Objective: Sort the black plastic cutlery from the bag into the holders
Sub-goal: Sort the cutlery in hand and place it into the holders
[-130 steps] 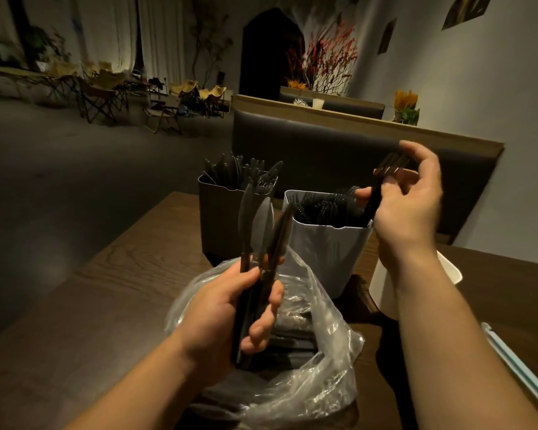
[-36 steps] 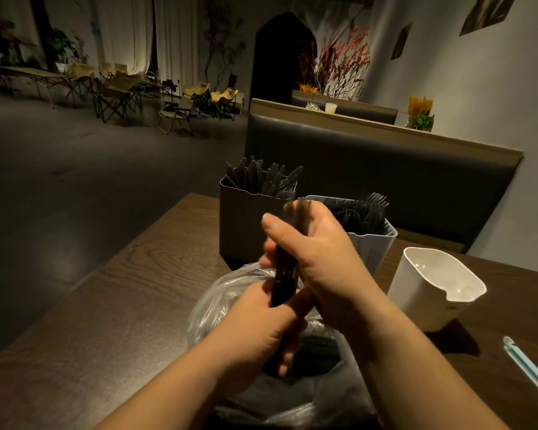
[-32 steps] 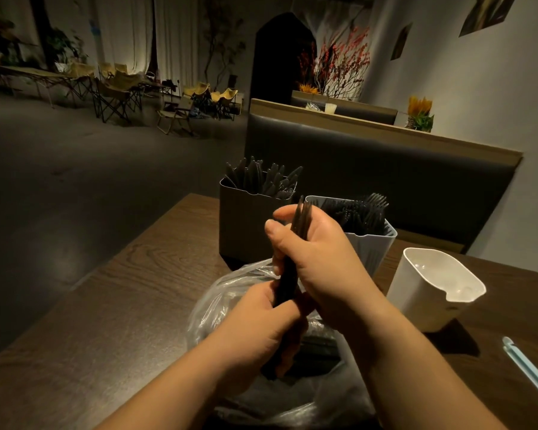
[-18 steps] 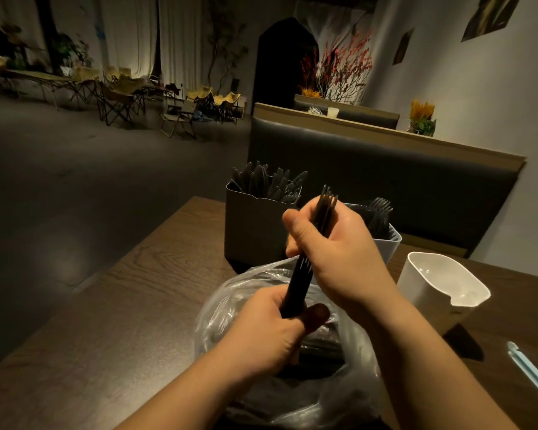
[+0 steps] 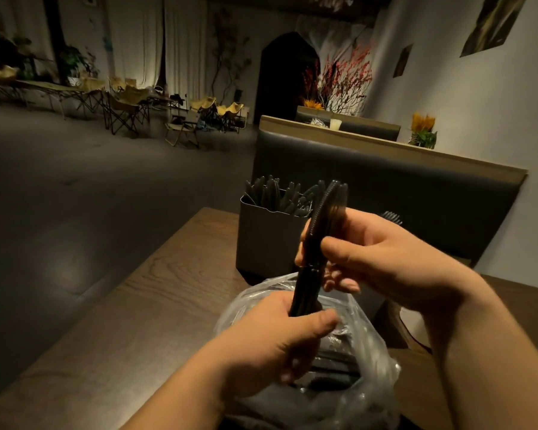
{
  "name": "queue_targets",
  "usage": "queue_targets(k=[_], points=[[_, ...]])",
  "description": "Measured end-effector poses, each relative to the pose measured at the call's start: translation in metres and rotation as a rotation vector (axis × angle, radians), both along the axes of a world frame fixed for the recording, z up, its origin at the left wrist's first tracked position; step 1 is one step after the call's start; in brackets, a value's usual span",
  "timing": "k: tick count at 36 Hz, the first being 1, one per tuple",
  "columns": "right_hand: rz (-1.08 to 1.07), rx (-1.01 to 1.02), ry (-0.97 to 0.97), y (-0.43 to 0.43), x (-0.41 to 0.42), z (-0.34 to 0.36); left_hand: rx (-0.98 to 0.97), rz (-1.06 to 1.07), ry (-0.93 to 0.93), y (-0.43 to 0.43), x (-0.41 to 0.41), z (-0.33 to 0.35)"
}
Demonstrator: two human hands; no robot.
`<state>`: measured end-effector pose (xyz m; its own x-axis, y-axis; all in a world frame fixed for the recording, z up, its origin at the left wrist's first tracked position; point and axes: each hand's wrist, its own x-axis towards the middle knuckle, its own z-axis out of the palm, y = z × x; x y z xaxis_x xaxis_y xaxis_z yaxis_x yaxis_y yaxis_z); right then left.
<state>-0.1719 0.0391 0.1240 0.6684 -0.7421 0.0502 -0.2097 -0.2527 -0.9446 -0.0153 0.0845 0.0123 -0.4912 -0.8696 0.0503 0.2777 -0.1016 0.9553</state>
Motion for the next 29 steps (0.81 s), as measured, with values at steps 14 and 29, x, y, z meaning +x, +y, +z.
queue_targets(k=[14, 29], points=[[-0.247, -0.297, 0.073, -0.038, 0.043, 0.035, 0.127, 0.378, 0.091, -0.01, 0.008, 0.01], [-0.625, -0.532, -0.11, -0.14, 0.072, 0.012, 0.173, 0.525, 0.109, -0.018, 0.004, 0.0]])
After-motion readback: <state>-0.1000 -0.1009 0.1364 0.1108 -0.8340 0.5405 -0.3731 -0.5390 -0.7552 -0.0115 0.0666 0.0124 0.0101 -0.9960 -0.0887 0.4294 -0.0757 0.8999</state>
